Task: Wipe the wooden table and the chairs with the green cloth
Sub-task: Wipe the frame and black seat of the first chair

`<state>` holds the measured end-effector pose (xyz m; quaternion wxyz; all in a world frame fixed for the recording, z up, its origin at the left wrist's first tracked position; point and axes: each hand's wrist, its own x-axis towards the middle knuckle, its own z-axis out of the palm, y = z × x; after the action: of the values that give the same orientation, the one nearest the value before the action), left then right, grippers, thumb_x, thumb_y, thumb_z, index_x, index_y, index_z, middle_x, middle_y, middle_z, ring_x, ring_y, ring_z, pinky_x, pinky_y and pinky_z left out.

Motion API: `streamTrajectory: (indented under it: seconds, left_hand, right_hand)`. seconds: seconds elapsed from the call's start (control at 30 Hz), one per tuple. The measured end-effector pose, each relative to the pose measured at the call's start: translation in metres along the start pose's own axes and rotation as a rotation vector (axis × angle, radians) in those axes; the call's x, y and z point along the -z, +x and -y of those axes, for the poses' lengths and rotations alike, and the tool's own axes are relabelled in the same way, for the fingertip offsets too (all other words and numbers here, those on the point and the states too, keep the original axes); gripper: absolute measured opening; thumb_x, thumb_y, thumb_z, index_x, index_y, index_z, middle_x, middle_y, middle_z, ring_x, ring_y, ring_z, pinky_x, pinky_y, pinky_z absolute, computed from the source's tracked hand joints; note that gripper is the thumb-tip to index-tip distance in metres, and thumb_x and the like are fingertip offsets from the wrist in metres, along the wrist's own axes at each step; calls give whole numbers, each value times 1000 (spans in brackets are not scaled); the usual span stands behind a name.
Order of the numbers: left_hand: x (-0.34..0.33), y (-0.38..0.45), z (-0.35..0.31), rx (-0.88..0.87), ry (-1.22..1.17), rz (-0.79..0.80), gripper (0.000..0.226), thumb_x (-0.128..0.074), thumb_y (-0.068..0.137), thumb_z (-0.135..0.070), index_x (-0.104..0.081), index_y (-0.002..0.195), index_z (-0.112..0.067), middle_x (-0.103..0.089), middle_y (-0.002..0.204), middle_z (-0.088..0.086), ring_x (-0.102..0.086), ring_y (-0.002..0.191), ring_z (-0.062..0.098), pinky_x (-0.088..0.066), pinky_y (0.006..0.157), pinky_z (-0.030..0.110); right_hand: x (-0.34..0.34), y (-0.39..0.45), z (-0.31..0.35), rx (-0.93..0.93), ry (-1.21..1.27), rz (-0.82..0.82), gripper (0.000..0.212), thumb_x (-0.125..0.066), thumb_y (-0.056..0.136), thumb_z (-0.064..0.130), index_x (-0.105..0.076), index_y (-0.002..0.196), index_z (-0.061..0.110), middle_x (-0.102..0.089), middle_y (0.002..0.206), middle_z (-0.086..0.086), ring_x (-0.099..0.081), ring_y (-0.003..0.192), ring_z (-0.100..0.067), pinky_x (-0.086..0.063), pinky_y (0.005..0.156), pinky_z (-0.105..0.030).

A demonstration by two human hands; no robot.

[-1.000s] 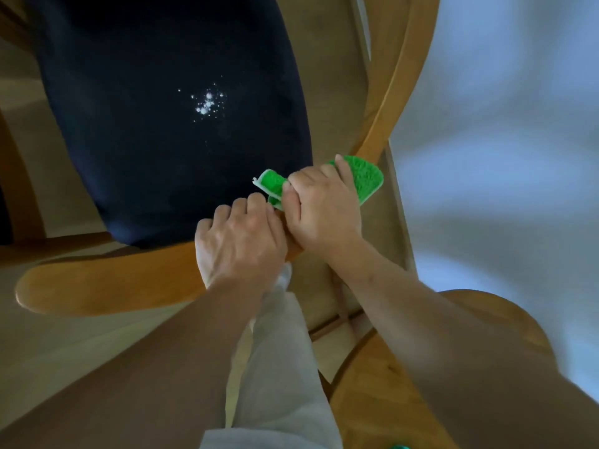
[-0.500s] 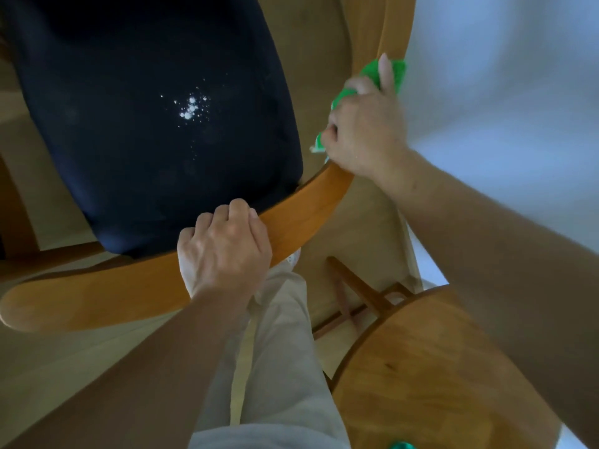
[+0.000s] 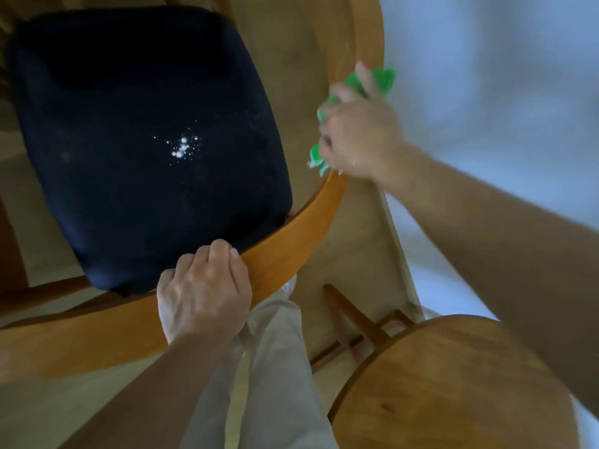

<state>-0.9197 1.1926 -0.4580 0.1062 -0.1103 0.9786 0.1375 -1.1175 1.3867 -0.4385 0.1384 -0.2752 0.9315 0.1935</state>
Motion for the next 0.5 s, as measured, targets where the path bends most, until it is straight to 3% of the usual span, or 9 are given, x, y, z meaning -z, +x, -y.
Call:
streamTrajectory:
  seconds: [0.07,0.17,0.33,0.37,0.43,0.47,0.5]
  left_hand:
    - [0,0,-1,13,2,12,34,-26,98,-31,-50,75,-21,-49,61,-6,-46,58,18,-35,60,34]
    - [-1,0,-1,40,-2,31,32,-28,98,-30,-51,76,-22,-49,63,-7,-48,60,18,-33,63,34]
    - [4,9,-19,221,-181,118,27,-36,96,-25,-56,78,-21,-51,73,-9,-50,78,19,-38,78,40]
    - [6,13,-29,231,-244,121,27,-38,97,-24,-58,79,-19,-52,75,-7,-50,79,19,-40,80,41]
    - [8,24,-54,237,-430,126,30,-38,99,-22,-62,83,-13,-56,79,-3,-51,81,20,-43,82,43]
    - [8,31,-70,249,-530,129,31,-38,100,-22,-62,85,-11,-58,81,0,-52,82,21,-43,84,43]
    - [8,38,-86,274,-620,130,32,-37,101,-22,-62,86,-10,-59,82,2,-52,83,22,-42,85,42]
  right_hand:
    - [7,13,-18,-87,-6,-60,33,-54,94,37,-66,120,20,-30,158,-5,-8,149,-27,3,119,-56]
    - [6,19,-13,-293,193,-210,59,-63,91,22,-41,145,14,4,164,-6,8,149,-33,-2,119,-55]
    - [-24,-12,50,-600,719,-430,92,-66,85,3,-9,156,15,5,163,-16,5,148,-39,-24,117,-54]
    - [-24,-24,62,-642,907,-446,96,-65,85,2,-3,156,15,8,163,-14,5,149,-33,-25,119,-47]
    - [-26,-43,82,-751,1325,-378,99,-59,89,2,13,154,19,16,162,-6,7,146,-10,-20,114,-16]
    - [-26,-50,89,-804,1507,-314,98,-57,91,7,19,153,21,11,163,-3,0,144,-4,-19,110,-8]
    - [-30,-54,94,-851,1658,-274,97,-56,92,15,19,153,22,-4,163,-6,-16,144,-8,-25,112,-14]
